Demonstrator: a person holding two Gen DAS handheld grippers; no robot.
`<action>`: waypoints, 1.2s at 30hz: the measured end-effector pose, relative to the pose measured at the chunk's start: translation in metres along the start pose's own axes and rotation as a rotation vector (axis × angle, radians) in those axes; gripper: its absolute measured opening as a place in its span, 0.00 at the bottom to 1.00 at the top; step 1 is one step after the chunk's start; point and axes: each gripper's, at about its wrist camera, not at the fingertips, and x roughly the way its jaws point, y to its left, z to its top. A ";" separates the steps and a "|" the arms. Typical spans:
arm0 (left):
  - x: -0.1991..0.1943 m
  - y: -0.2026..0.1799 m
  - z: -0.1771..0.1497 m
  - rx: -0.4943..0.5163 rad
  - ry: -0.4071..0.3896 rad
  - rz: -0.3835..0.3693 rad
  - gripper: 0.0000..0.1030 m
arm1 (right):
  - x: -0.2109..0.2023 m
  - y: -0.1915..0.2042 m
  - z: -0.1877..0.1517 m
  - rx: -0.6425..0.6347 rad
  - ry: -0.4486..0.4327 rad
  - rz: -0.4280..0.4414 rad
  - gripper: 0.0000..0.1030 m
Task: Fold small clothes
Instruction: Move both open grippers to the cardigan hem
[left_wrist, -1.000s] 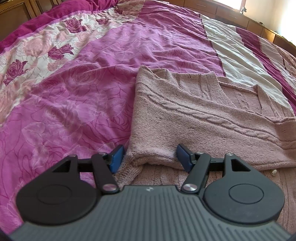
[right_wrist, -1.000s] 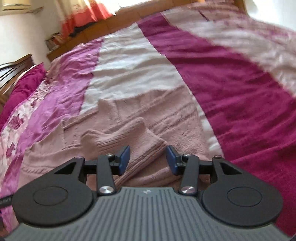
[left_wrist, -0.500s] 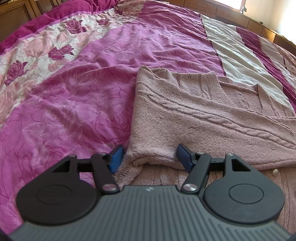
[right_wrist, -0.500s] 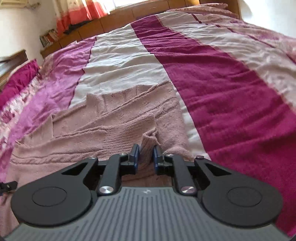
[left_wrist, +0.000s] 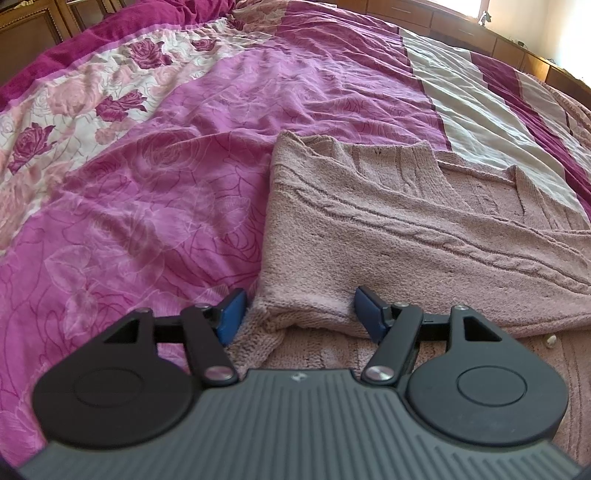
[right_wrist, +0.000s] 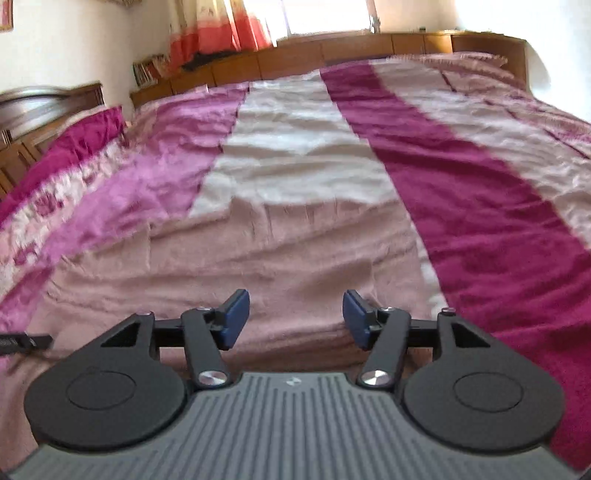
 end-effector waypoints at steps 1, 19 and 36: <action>0.000 0.000 0.000 -0.001 0.000 0.000 0.66 | 0.005 -0.002 -0.003 -0.006 0.011 0.003 0.62; -0.050 0.007 -0.006 0.001 0.016 0.019 0.64 | -0.056 -0.011 -0.008 0.056 0.017 0.176 0.78; -0.100 0.027 -0.033 0.043 0.042 0.084 0.64 | -0.101 -0.039 -0.043 0.021 0.113 0.170 0.79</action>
